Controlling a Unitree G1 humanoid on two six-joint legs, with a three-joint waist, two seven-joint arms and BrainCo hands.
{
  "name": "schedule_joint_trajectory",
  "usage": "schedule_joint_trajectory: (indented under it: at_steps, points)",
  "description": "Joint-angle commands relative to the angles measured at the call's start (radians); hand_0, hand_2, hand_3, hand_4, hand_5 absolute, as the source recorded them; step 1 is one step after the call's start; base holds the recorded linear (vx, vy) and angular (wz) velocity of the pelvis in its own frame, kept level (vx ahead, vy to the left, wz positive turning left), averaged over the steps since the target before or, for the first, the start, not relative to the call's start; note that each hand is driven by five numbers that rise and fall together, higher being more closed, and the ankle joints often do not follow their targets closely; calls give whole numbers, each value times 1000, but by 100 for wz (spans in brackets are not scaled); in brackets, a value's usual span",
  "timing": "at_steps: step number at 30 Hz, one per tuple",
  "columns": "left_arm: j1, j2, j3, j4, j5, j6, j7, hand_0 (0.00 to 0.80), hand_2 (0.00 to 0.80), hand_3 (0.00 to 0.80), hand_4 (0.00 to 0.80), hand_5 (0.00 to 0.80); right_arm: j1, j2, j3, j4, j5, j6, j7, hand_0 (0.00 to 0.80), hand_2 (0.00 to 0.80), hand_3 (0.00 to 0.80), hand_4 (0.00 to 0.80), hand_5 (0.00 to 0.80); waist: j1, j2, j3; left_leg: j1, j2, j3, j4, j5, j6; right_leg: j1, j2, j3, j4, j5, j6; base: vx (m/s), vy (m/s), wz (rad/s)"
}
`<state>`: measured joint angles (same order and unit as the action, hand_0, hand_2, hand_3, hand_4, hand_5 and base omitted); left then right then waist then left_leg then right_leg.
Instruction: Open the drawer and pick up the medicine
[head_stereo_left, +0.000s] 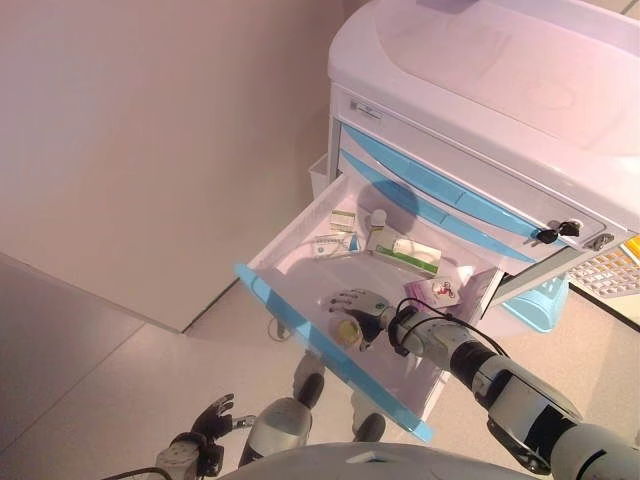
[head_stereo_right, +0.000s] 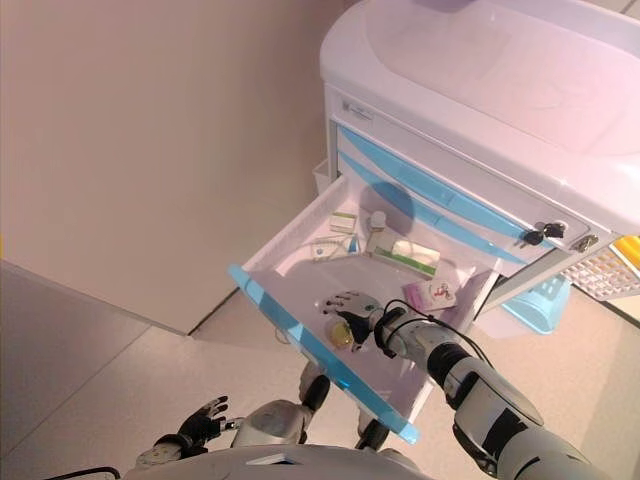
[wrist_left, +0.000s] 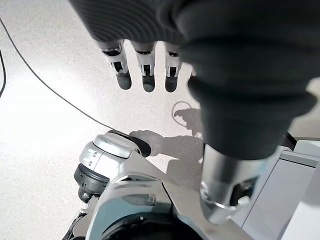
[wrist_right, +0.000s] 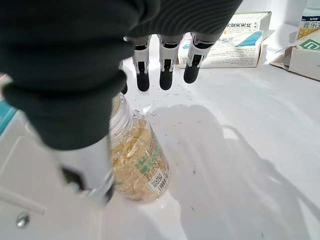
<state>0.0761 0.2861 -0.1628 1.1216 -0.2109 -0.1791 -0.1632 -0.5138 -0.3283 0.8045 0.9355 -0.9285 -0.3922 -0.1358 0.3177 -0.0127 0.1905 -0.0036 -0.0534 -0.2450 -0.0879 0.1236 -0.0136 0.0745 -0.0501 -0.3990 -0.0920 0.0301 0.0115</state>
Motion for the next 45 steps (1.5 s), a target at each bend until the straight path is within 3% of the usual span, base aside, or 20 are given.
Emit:
schedule_joint_trajectory:
  at_steps: [1,20,25,28,30,32,33,35,37,40,43,45]
  points:
    - [-32,22,-50,25,18,-33,-4,0,0,0,0,0,-42,24,74,-29,4,4,6,800,800,800,800,800,16,-16,8,3,-41,10,9,-84,10,30,-39,23,51,-38,72,0,0,0]
    - [-41,22,-42,31,27,-30,-1,0,0,0,0,0,-21,29,62,-35,6,4,5,800,800,800,800,800,6,-34,17,5,-36,22,5,-87,12,24,-36,37,46,-32,75,0,0,0]
    - [-38,28,-30,23,33,-13,-1,0,0,0,0,0,-36,-10,53,-153,50,13,56,800,800,800,800,800,-11,-47,16,13,-32,36,4,-94,13,24,-34,55,43,-25,78,0,-3,-1]
    - [-36,40,-10,19,38,9,4,0,0,0,0,0,-56,-86,52,-346,203,57,218,800,800,800,800,800,-38,-65,15,22,-25,58,3,-101,13,23,-30,79,39,-19,80,-6,-18,-10]
    - [-35,49,9,22,37,27,6,0,0,0,0,0,-66,-181,39,-552,354,129,386,800,800,800,800,800,-64,-78,11,31,-19,80,2,-108,14,21,-27,104,39,-14,81,10,3,-22]
    - [-36,56,30,34,37,39,8,0,0,0,0,0,-70,-276,-13,-733,535,186,542,800,800,800,800,800,-98,-91,4,45,-11,112,1,-116,16,19,-24,134,40,-10,81,8,19,-39]
    - [-37,60,40,42,27,39,10,0,0,0,0,0,-84,-326,-67,-849,657,251,652,800,800,800,800,800,-117,-96,2,55,-7,130,1,-123,18,20,-20,155,43,-11,81,-4,23,-50]
    - [-44,64,54,60,25,39,7,0,0,0,0,0,-118,-396,-161,-971,870,326,758,800,800,800,800,800,-148,-106,-12,59,-3,153,1,-126,21,12,-18,180,45,-6,83,7,22,-55]
    - [-47,69,58,68,25,35,8,0,0,0,0,0,-163,-461,-245,-1000,1068,351,790,800,800,800,800,800,-167,-115,-22,70,1,174,1,-133,22,11,-15,201,51,-6,84,36,13,-51]
    - [-40,69,52,71,23,21,11,0,0,0,0,0,-244,-531,-362,-962,1306,325,776,800,800,800,800,800,-188,-125,-39,86,5,198,1,-143,23,12,-13,223,57,-6,88,54,17,-36]
    - [-29,69,39,40,21,27,11,0,0,0,0,0,-329,-565,-452,-831,1424,245,678,800,800,800,800,800,-197,-129,-54,101,5,209,6,-155,27,19,-11,240,61,-6,89,82,22,-26]
    - [-24,71,34,22,18,34,7,0,0,0,0,0,-373,-581,-509,-748,1477,237,625,800,800,800,800,800,-199,-130,-61,110,4,214,10,-164,29,27,-8,245,61,-8,90,89,16,-22]
